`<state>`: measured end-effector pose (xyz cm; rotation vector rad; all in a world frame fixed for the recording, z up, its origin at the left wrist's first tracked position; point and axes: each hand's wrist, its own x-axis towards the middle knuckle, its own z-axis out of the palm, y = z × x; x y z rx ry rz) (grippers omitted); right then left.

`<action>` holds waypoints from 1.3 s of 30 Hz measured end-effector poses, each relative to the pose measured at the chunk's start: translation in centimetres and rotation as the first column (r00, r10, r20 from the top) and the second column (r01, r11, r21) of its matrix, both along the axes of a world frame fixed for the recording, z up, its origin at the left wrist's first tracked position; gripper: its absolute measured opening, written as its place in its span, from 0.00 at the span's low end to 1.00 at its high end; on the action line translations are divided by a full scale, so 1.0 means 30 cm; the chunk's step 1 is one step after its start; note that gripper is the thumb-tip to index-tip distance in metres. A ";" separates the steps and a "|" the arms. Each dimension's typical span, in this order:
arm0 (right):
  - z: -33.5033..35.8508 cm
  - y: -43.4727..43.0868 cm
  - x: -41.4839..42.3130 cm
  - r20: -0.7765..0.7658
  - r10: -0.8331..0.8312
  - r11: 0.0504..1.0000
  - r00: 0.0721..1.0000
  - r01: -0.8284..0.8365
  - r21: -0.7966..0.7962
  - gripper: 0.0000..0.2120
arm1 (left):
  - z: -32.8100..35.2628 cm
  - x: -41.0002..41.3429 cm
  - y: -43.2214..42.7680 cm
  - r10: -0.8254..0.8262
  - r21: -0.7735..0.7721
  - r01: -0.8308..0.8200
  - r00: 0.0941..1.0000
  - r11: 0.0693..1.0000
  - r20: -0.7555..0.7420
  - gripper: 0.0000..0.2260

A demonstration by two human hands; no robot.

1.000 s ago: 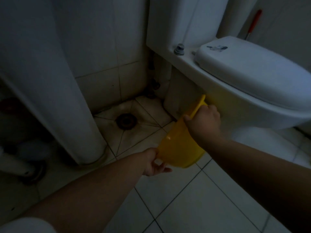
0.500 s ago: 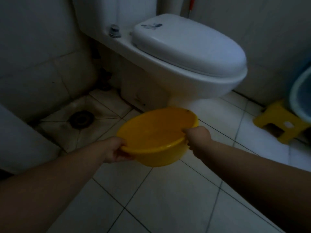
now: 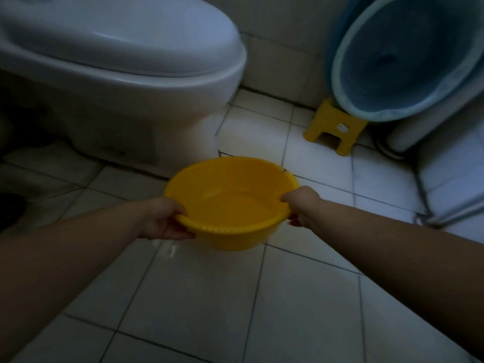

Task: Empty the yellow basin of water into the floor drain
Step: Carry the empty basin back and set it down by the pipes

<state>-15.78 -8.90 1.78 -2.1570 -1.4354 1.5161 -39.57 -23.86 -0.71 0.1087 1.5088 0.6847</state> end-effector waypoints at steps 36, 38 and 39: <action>-0.356 0.318 1.233 0.090 -0.802 0.596 0.591 0.778 0.201 0.22 | -0.197 1.214 0.758 -0.268 0.100 0.301 0.930 0.948 -0.251 0.24; -0.368 0.325 1.272 0.105 -0.811 0.584 0.576 0.781 0.221 0.21 | -0.208 1.250 0.774 -0.301 0.092 0.330 0.922 0.939 -0.242 0.24; -0.377 0.330 1.294 0.096 -0.818 0.574 0.568 0.788 0.223 0.21 | -0.217 1.272 0.784 -0.317 0.084 0.346 0.916 0.934 -0.246 0.23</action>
